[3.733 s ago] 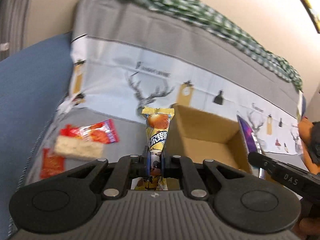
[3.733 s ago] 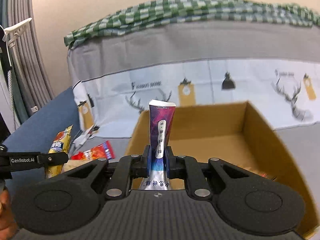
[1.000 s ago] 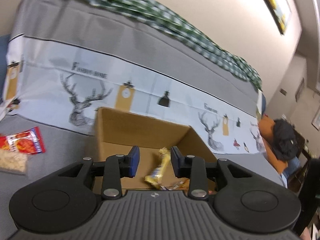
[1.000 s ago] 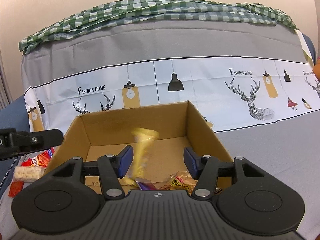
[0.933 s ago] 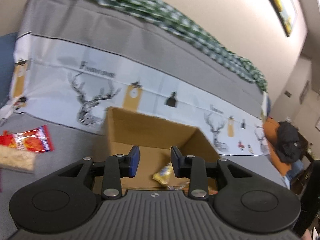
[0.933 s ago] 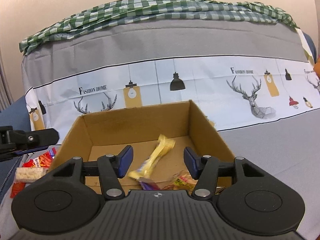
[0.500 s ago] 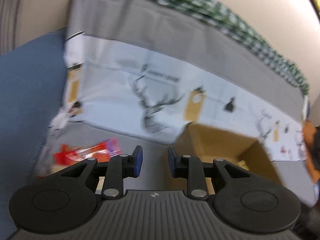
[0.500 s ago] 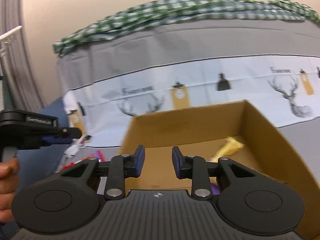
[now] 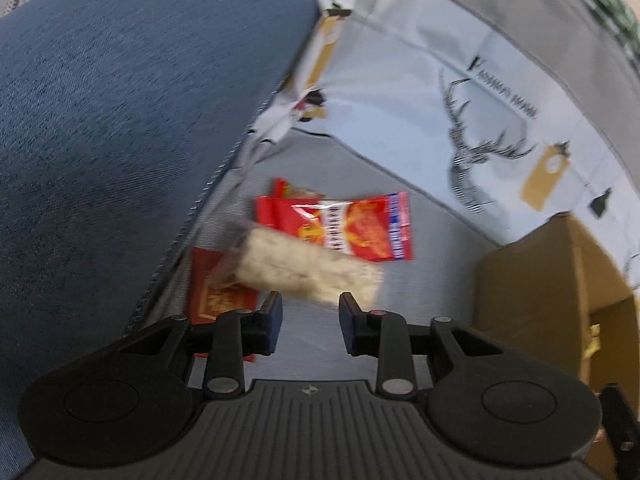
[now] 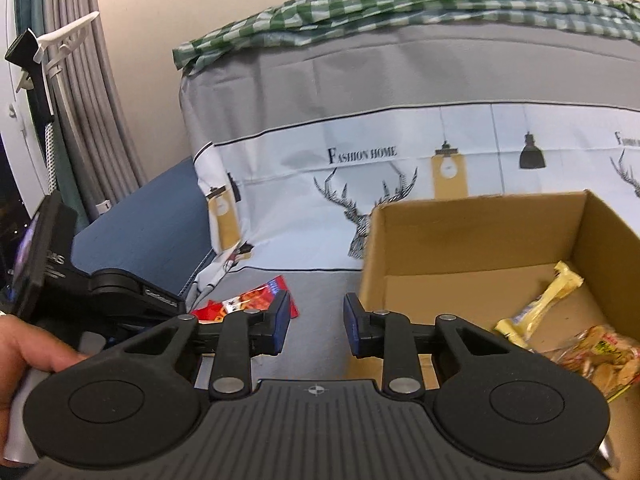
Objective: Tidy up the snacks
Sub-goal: 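Move both tools back toward the rice-cracker bar and red packets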
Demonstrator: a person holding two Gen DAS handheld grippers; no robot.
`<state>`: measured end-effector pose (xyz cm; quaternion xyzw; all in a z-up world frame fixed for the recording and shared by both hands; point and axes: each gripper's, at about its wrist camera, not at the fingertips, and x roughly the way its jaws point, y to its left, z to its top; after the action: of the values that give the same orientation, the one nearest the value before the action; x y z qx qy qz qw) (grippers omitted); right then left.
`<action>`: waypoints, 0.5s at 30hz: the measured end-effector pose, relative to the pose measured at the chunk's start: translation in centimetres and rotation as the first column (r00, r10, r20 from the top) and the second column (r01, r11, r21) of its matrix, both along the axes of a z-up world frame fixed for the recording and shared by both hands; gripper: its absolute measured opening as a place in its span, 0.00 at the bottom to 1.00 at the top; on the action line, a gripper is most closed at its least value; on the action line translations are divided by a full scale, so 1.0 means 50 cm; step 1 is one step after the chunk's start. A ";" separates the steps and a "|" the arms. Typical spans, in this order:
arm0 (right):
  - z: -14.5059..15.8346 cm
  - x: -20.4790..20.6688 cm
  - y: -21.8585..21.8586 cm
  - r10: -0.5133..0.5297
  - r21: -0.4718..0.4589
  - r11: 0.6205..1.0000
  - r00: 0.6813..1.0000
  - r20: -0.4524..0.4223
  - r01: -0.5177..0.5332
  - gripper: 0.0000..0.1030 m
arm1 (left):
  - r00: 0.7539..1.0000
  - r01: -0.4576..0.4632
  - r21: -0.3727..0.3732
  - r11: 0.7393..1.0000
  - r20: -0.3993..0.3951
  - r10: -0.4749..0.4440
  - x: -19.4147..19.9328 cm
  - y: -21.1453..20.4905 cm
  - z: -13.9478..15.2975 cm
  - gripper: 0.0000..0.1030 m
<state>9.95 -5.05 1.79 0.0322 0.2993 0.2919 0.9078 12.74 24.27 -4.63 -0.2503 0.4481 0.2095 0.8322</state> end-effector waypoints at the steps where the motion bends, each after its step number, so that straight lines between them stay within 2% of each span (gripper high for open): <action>1: -0.001 0.000 0.005 0.001 0.000 1.000 1.000 -0.004 -0.001 0.30 | 1.000 -0.003 0.018 1.000 -0.020 0.004 0.000 -0.002 -0.006 0.45; 3: -0.004 0.000 0.015 0.007 -0.004 1.000 1.000 -0.011 -0.007 0.30 | 0.998 -0.004 0.067 0.998 -0.069 0.008 0.006 -0.008 -0.024 0.58; 5: -0.004 0.000 0.024 0.018 -0.002 1.000 1.000 -0.019 -0.018 0.32 | 0.993 -0.007 0.122 0.992 -0.115 0.022 0.007 -0.015 -0.042 0.63; 9: -0.007 -0.002 0.042 0.027 -0.019 0.999 0.999 -0.022 -0.028 0.36 | 0.988 -0.027 0.184 0.983 -0.145 0.054 0.008 -0.013 -0.065 0.64; 15: -0.010 -0.008 0.061 0.055 -0.042 0.998 0.998 -0.026 -0.056 0.36 | 0.987 -0.027 0.198 0.980 -0.148 0.057 0.014 -0.011 -0.080 0.69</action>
<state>9.54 -2.01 1.27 0.0079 0.3175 0.3103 0.8960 13.45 23.73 -8.61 -0.1599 0.4824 0.2885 0.8115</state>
